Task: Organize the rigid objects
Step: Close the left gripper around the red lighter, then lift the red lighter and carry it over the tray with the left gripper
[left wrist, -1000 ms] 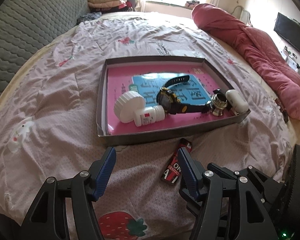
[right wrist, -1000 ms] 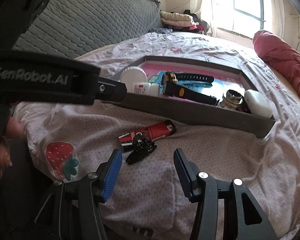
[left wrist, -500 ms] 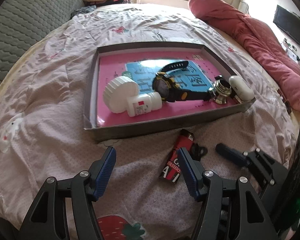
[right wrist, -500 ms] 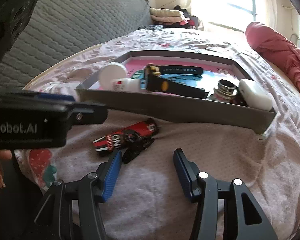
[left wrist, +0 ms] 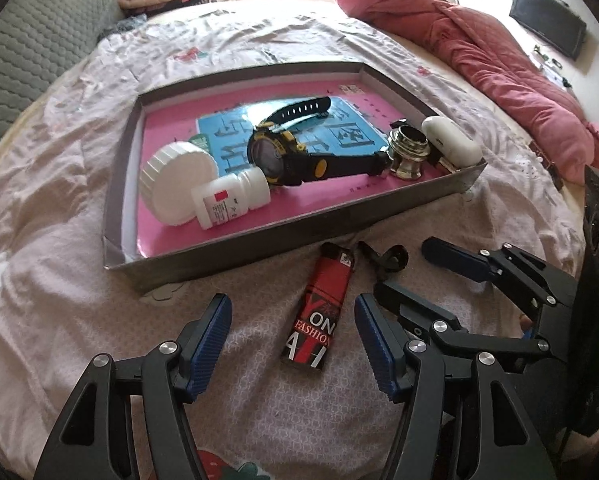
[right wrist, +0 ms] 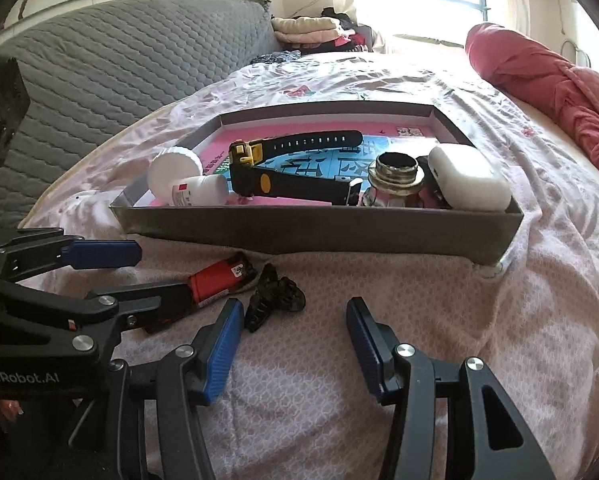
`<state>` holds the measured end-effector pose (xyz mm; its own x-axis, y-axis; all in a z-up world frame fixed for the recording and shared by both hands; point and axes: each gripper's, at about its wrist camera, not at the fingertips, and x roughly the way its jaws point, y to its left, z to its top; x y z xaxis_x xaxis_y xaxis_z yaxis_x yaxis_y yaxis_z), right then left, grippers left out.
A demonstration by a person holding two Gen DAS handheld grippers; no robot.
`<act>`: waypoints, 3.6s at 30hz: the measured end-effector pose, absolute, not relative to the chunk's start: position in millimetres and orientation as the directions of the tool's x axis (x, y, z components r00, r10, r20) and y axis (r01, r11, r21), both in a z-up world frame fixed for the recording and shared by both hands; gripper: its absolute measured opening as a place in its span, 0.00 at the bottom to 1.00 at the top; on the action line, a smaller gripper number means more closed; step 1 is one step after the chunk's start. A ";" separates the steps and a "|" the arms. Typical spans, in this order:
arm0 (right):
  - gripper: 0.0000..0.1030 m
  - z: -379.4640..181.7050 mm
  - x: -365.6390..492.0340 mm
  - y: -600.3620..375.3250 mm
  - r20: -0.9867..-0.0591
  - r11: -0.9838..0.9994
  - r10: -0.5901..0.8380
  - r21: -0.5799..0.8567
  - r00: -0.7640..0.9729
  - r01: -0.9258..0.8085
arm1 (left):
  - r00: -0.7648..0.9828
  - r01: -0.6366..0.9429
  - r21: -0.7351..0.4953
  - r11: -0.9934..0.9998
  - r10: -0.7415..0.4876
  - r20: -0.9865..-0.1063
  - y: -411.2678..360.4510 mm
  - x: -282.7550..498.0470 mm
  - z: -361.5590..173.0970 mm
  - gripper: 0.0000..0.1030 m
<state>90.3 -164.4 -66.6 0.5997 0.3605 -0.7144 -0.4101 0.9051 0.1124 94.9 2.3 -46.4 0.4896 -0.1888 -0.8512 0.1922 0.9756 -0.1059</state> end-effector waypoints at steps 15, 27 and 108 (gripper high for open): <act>0.52 -66.2 97.6 -171.4 -0.744 0.877 0.394 0.128 0.539 -0.464 | 0.429 0.286 -0.159 0.945 -0.274 -0.861 1.8 117.0 -62.6 0.49; 0.48 -70.1 112.4 -165.4 -0.739 0.872 0.421 0.170 0.527 -0.458 | 0.430 0.395 -0.095 0.914 -0.276 -0.860 -9.7 112.6 -70.1 0.29; 0.23 8.4 108.2 -212.0 -0.466 0.916 0.395 0.133 0.792 -0.378 | 0.698 0.075 -0.231 0.970 -0.216 -0.683 32.0 116.6 25.9 0.23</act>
<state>108.2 -212.0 8.4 0.7916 0.3948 -0.4663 -0.3782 0.9161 0.1334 116.6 32.0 25.9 0.6979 -0.2158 -0.6829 0.0745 0.9702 -0.2305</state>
